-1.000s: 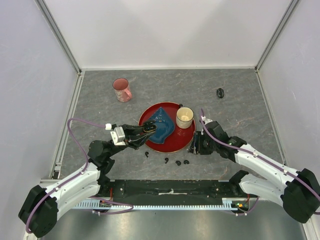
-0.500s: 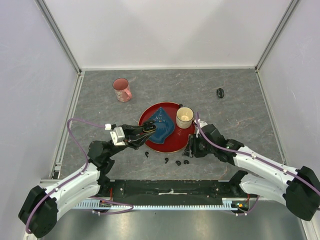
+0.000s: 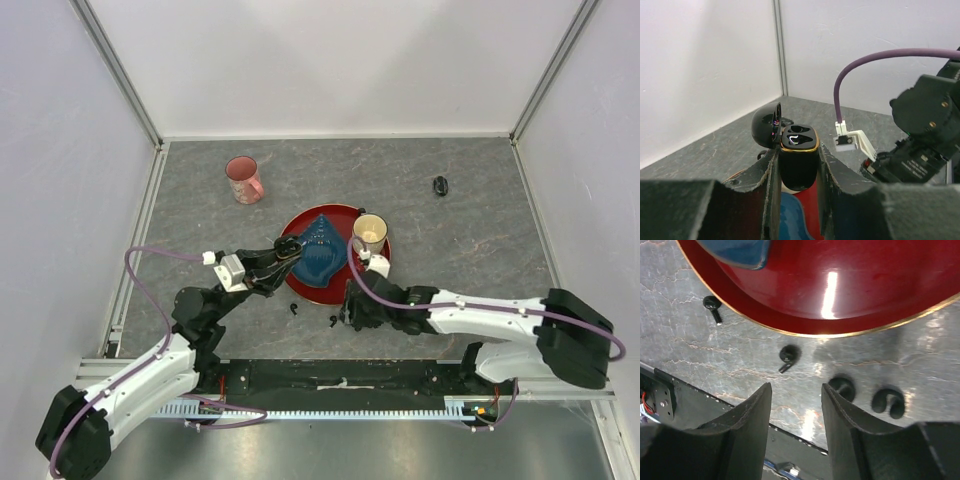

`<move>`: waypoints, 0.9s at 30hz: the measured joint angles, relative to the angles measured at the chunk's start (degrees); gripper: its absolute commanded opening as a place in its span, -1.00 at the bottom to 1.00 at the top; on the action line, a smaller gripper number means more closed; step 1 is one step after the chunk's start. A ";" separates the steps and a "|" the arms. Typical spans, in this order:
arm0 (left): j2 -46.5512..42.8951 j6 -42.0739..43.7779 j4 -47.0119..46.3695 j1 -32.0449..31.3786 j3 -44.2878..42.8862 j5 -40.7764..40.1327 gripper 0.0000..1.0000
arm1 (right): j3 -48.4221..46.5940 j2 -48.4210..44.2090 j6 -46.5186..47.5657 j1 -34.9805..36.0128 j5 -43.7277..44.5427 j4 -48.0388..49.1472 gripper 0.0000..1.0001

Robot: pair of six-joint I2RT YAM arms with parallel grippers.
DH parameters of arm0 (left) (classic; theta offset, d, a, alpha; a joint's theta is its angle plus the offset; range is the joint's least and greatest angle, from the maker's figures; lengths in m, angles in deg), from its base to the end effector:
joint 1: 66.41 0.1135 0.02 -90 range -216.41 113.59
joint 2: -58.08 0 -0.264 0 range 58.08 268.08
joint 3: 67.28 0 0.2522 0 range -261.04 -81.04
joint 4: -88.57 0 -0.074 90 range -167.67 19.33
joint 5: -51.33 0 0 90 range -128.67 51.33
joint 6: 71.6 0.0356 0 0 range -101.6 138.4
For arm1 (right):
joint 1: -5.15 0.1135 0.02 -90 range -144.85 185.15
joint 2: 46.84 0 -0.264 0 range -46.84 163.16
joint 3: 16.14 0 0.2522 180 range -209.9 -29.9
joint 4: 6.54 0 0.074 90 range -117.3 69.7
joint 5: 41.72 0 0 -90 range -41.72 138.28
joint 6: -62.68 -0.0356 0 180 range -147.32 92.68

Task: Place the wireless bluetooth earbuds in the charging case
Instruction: Pick up the earbud from the center of the board.

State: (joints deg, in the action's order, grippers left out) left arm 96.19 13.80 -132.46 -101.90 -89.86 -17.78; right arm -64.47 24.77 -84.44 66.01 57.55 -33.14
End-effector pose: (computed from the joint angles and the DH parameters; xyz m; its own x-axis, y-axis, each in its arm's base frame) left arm 0.1165 -0.0986 0.2551 0.2849 -0.2952 -0.9120 0.8300 0.5520 0.0806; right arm 0.1212 0.2057 0.1809 -0.8836 0.1171 -0.4533 -0.1278 0.8710 0.4743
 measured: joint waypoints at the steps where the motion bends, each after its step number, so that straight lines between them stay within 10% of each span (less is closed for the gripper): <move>1: -0.39 0.04 0.28 0.00 0.11 -0.39 -0.95 | -1.40 1.81 -1.25 1.73 1.77 -0.31 0.06; 27: -6.71 1.22 3.82 0.00 2.89 -10.29 -0.95 | -15.13 19.96 -12.11 7.98 13.75 -8.24 -0.12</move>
State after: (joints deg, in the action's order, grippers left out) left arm 89.48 15.02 -128.63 -101.90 -86.97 -28.08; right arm -79.59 44.73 -96.55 73.99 71.30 -41.38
